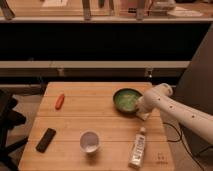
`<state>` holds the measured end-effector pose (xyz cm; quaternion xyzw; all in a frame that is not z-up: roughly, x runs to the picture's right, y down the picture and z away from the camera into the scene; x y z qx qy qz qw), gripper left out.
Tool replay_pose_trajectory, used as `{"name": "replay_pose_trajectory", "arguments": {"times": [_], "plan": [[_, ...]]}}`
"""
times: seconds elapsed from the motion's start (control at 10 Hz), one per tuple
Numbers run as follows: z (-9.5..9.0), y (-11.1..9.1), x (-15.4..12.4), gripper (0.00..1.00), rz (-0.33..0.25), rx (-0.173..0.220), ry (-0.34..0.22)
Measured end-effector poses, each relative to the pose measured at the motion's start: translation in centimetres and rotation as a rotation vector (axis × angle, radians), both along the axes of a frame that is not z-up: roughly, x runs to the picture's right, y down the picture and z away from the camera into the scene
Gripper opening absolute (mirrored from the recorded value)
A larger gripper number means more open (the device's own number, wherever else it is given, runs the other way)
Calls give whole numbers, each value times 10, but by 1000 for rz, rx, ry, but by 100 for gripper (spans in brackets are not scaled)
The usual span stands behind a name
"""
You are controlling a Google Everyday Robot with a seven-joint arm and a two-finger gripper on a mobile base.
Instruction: Drag the ceramic bowl in a circle
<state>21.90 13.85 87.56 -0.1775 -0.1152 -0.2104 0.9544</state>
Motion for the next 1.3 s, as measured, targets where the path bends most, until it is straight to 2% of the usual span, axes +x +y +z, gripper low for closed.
{"name": "replay_pose_trajectory", "arguments": {"times": [1.3], "plan": [[4,-6,-13,0,-58,8,-22]]}}
